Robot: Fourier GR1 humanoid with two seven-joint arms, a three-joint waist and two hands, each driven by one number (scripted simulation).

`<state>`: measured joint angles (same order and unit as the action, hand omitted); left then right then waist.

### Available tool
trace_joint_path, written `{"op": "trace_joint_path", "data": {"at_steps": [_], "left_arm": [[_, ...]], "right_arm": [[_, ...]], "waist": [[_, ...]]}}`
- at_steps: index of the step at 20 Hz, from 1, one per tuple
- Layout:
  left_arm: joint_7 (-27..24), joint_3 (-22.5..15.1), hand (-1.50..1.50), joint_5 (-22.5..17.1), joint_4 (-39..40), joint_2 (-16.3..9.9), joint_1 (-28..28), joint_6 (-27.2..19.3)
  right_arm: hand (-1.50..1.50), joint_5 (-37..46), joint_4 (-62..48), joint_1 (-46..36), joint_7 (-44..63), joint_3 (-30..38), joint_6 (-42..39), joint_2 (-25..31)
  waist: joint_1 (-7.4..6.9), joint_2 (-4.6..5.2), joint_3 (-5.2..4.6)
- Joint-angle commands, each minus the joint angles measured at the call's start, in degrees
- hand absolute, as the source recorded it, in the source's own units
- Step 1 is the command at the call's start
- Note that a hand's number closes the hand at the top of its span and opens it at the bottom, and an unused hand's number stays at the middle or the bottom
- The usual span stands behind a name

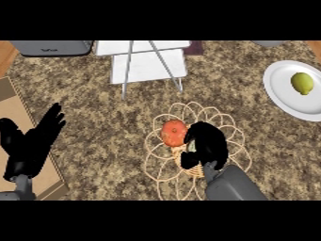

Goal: Pick the cupcake from the placemat and place it in the tiered shelf

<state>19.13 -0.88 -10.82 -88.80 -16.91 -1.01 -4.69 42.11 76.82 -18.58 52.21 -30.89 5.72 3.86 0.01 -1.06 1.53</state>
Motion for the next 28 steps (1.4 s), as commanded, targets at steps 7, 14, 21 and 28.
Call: {"op": "trace_joint_path", "data": {"at_steps": [7, 14, 21, 28], "left_arm": [[-0.92, -0.93, 0.00, -0.82, 6.49, 2.71, 0.62, 1.84], [-0.54, -1.91, 0.00, -0.09, 8.43, 3.62, -2.14, 2.13], [1.59, -0.29, 0.00, 0.12, 7.82, 3.06, -2.40, 0.90], [0.72, 0.50, 0.00, 0.55, 6.28, 3.08, 0.26, 0.79]], "right_arm": [[1.50, -1.24, 4.51, -9.93, 1.59, -11.26, 1.75, -3.79], [1.50, -9.77, 4.85, -26.98, 2.90, -18.42, 8.54, -3.85], [1.50, -5.30, 9.63, -42.51, 17.70, -15.11, 9.52, -3.85], [1.50, -7.93, 7.10, -56.27, 21.60, -2.64, 1.76, -3.83]], "waist": [[-1.79, 1.44, -1.62], [-3.77, 1.69, -1.67], [-1.05, 0.75, -1.69], [-0.28, 0.71, -1.69]]}}
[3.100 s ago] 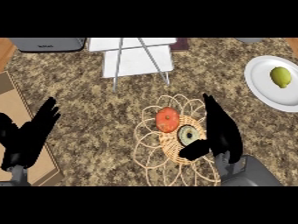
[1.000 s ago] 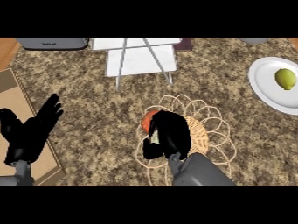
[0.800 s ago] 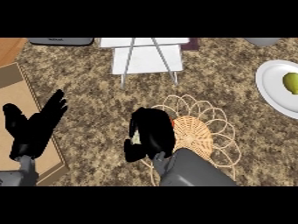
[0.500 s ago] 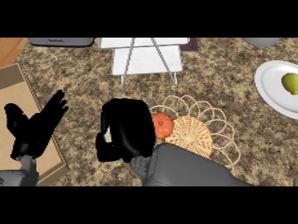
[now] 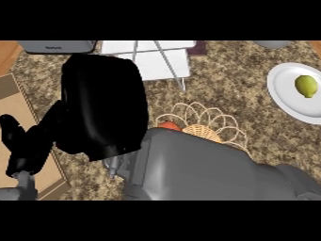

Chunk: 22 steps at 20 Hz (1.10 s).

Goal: Pick the cupcake from the placemat and place it in the tiered shelf

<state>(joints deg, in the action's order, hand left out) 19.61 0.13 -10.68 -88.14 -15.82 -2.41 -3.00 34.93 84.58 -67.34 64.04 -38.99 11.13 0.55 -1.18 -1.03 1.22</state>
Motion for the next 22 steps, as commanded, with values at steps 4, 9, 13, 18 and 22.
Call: {"op": "trace_joint_path", "data": {"at_steps": [4, 9, 13, 18, 22], "left_arm": [[-0.23, -0.79, 0.00, 0.75, 4.83, 2.70, 2.87, -1.10], [-0.25, 0.44, 0.00, -0.48, 4.80, 1.59, 2.51, 0.57], [0.09, 1.87, 0.00, -1.39, 6.43, 1.31, 0.68, 1.05], [-1.19, 0.08, 0.00, 0.95, 7.11, 2.41, 1.72, 0.74], [0.08, 0.54, 0.00, 0.20, 3.80, 2.08, 2.48, 1.00]], "right_arm": [[1.50, -0.76, -6.17, -13.34, 10.22, 9.53, -3.77, -0.52], [1.50, -1.83, -13.53, -18.41, 4.12, 19.59, -5.07, 2.55], [1.50, -1.57, -21.10, -21.73, 0.92, 22.47, -4.66, 2.98], [1.50, -4.26, -26.80, -23.13, -7.54, 26.31, -6.83, 6.44], [1.50, -5.85, -33.91, -24.07, -13.71, 27.88, -9.37, 7.85]], "waist": [[0.50, 0.77, -1.40], [0.79, 1.17, -1.36], [0.50, 1.55, -1.43], [0.54, 1.71, -1.38], [-0.62, 1.82, -1.37]]}}
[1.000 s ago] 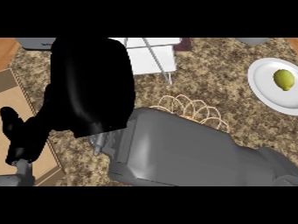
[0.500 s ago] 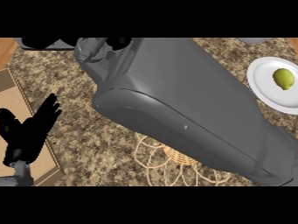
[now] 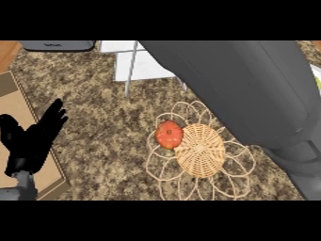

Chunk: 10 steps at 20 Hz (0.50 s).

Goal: Pick the cupcake from the placemat and place it in the tiered shelf

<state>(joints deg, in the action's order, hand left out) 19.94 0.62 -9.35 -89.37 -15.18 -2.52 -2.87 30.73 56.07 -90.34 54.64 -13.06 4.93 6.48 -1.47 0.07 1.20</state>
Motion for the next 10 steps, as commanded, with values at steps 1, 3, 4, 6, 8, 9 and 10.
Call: {"op": "trace_joint_path", "data": {"at_steps": [1, 3, 4, 6, 8, 9, 10], "left_arm": [[-1.54, 0.23, 0.00, -0.97, 7.25, 1.48, 1.37, 1.40], [-0.44, 1.09, 0.00, -1.66, 7.11, 1.11, 1.98, 1.53], [-0.14, -0.65, 0.00, -0.61, 6.27, 2.79, 1.28, 0.39], [-0.06, 0.48, 0.00, -1.43, 7.97, 1.98, -0.93, 1.40], [-0.87, 0.00, 0.00, -0.56, 7.49, 2.33, 0.78, 1.17], [-0.99, -1.24, 0.00, 0.05, 7.04, 3.66, 1.09, 0.56], [0.91, -2.06, 0.00, 0.86, 4.35, 3.83, 1.57, -0.55]], "right_arm": [[1.50, -1.16, -6.63, -0.12, -5.68, 1.49, -1.29, 0.19], [1.50, -0.48, -8.85, -1.73, -5.55, 1.18, -2.08, -0.32], [1.50, -0.59, -9.63, -0.16, -9.10, 0.97, -2.42, 0.41], [1.50, -0.78, -11.68, -0.38, -11.49, 1.99, -2.67, 1.35], [1.50, 0.35, -15.53, -2.43, -12.38, 2.46, -1.20, 1.05], [1.50, 0.77, -16.34, -1.89, -13.21, 1.92, -0.81, 0.24], [1.50, 2.47, -17.63, -0.10, -14.14, 0.95, 2.54, -1.25]], "waist": [[-0.10, 0.92, -1.39], [-0.35, 0.85, -1.40], [-0.05, 0.88, -1.35], [0.39, 0.90, -1.35], [-0.53, 1.08, -1.41], [-0.45, 1.04, -1.39], [-0.78, 0.95, -1.34]]}}
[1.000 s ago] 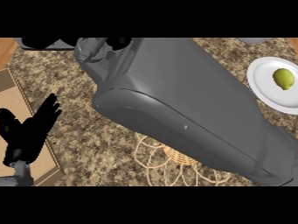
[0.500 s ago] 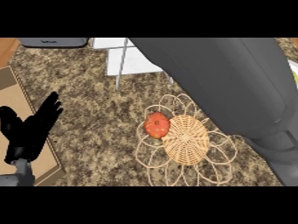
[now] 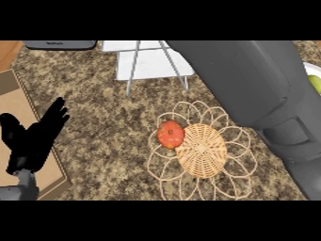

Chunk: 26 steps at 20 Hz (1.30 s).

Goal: Pick the cupcake from the placemat and place it in the tiered shelf

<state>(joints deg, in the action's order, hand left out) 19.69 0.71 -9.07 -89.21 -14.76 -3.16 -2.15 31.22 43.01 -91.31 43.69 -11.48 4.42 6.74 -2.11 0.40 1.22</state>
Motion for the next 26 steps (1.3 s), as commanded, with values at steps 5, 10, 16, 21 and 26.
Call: {"op": "trace_joint_path", "data": {"at_steps": [5, 10, 16, 21, 26], "left_arm": [[1.37, -0.93, 0.00, 0.42, 5.73, 2.31, -0.81, -0.39], [1.22, -0.08, 0.00, -0.73, 4.79, 1.76, 1.52, 0.91], [0.22, -0.19, 0.00, 0.60, 7.51, 2.83, -0.35, -0.11], [-0.28, -0.73, 0.00, 1.08, 7.92, 4.28, -0.81, -0.81], [2.72, -0.48, 0.00, 0.69, 6.34, 3.53, -1.08, -0.58]], "right_arm": [[1.50, 1.53, -11.45, -4.64, -6.67, 2.51, 2.37, 0.54], [1.50, 2.90, -14.98, -2.38, -12.43, 3.09, 7.53, 0.93], [1.50, 2.47, -18.93, -2.97, -17.68, 4.50, 9.49, -0.85], [1.50, 1.90, -22.09, -4.80, -20.74, 5.84, 6.03, 1.66], [1.50, -0.12, -22.57, -4.59, -17.19, 9.64, 13.93, -1.10]], "waist": [[-0.49, 0.88, -1.41], [-0.90, 0.90, -1.36], [-0.73, 1.19, -1.40], [-0.32, 1.13, -1.41], [-0.10, 0.90, -1.33]]}}
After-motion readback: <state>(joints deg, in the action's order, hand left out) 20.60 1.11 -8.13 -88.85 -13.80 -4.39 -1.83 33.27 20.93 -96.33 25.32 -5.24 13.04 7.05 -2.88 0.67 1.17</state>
